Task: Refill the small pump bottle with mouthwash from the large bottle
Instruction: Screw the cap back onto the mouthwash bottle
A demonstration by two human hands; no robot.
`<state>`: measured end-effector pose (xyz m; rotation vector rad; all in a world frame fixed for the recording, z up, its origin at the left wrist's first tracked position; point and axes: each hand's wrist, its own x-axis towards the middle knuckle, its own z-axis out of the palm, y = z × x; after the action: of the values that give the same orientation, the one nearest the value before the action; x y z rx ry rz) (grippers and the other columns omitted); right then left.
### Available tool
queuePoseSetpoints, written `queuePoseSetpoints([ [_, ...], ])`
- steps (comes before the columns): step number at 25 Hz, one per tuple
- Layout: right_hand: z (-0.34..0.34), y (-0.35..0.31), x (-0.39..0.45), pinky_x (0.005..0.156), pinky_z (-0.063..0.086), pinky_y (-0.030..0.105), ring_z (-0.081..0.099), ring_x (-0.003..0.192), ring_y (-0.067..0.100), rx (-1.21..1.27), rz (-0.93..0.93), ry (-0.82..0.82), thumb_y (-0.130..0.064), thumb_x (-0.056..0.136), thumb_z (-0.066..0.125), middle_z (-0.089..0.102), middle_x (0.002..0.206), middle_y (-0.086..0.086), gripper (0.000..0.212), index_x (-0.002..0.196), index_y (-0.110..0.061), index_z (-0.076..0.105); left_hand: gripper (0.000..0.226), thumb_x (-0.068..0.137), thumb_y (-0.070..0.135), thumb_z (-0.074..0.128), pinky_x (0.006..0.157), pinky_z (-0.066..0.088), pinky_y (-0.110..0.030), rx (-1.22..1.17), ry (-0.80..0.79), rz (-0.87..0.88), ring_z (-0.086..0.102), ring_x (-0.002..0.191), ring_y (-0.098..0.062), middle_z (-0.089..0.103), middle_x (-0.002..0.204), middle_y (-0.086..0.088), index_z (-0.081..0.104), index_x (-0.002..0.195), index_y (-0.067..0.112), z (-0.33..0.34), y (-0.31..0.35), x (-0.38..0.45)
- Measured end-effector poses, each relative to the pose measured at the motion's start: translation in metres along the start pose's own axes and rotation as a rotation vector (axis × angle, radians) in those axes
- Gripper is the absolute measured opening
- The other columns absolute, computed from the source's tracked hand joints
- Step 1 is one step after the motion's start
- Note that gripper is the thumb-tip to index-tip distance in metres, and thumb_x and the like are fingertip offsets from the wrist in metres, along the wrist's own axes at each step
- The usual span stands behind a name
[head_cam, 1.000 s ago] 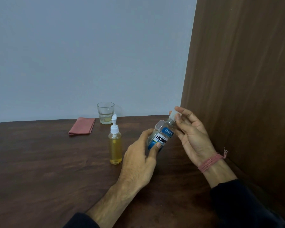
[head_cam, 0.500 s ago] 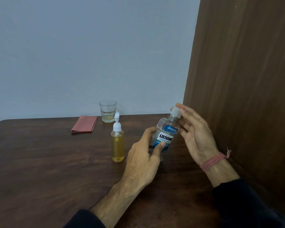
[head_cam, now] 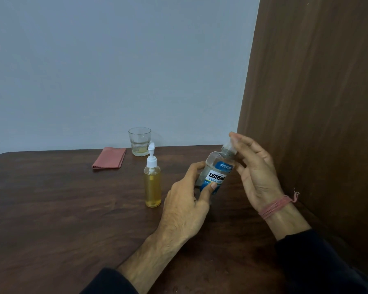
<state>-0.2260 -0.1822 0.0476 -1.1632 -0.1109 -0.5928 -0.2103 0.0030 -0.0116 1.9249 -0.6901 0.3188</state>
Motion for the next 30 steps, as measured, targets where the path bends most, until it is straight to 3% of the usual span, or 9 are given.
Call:
queuePoseSetpoints([
  [3,-0.0009,0.0005,-0.0007,0.087,0.062,0.025,0.076,0.116,0.012,-0.001,0.021,-0.018,-0.025,0.105,0.068,0.078,0.132,0.002,0.024,0.123,-0.017,0.082,0.048,0.112,0.042,0.071,0.08,0.065,-0.017,-0.022,0.016,-0.01,0.079,0.091,0.011,0.074,0.123,0.029,0.047,0.152,0.052,-0.0007,-0.0009,0.0003],
  [8,0.002,0.0016,-0.0006,0.084,0.063,0.026,0.079,0.108,0.014,0.034,-0.028,0.009,-0.02,0.087,0.08,0.081,0.121,0.007,0.021,0.107,-0.016,0.085,0.05,0.112,0.042,0.071,0.079,0.064,-0.013,-0.017,-0.001,-0.028,0.074,0.094,0.021,0.073,0.13,0.026,0.048,0.157,0.047,-0.0011,-0.0016,0.001],
  [14,0.001,0.001,-0.0004,0.094,0.063,0.03,0.072,0.119,0.017,0.009,-0.025,-0.058,-0.02,0.094,0.074,0.076,0.133,0.007,0.032,0.125,-0.014,0.078,0.051,0.112,0.04,0.072,0.083,0.062,-0.009,-0.063,-0.032,-0.025,0.075,0.104,0.016,0.075,0.138,0.022,0.049,0.156,0.046,-0.0008,-0.0017,0.0016],
  [18,0.0049,0.0002,-0.0034,0.104,0.061,0.035,0.068,0.132,0.021,-0.038,-0.04,-0.092,-0.021,0.094,0.072,0.075,0.137,0.006,0.032,0.125,-0.016,0.077,0.048,0.11,0.037,0.075,0.083,0.061,-0.008,-0.124,-0.058,-0.048,0.077,0.104,0.012,0.076,0.132,0.023,0.051,0.15,0.049,-0.002,0.0003,0.0017],
  [22,0.0043,0.0001,-0.0024,0.103,0.061,0.034,0.072,0.127,0.023,-0.08,-0.101,-0.029,-0.019,0.086,0.079,0.08,0.127,0.01,0.033,0.119,-0.013,0.079,0.053,0.107,0.038,0.079,0.09,0.058,-0.004,-0.108,-0.041,-0.054,0.07,0.11,0.017,0.071,0.117,0.035,0.051,0.15,0.052,-0.0022,-0.0001,0.0032],
  [27,0.0053,0.0039,-0.0016,0.095,0.064,0.031,0.077,0.119,0.024,-0.125,-0.172,0.003,-0.021,0.081,0.086,0.082,0.12,0.009,0.031,0.112,-0.017,0.083,0.053,0.106,0.035,0.081,0.089,0.058,-0.005,-0.117,-0.015,-0.037,0.074,0.116,0.014,0.078,0.119,0.03,0.054,0.15,0.046,-0.001,-0.0009,0.0025],
  [30,0.0071,0.0047,-0.0028,0.089,0.064,0.028,0.077,0.117,0.023,-0.126,-0.196,0.013,-0.023,0.079,0.09,0.083,0.118,0.008,0.029,0.107,-0.02,0.085,0.054,0.105,0.034,0.081,0.086,0.056,-0.002,-0.115,-0.025,-0.044,0.068,0.107,0.027,0.071,0.107,0.038,0.054,0.152,0.043,-0.0009,-0.0005,0.0018],
])
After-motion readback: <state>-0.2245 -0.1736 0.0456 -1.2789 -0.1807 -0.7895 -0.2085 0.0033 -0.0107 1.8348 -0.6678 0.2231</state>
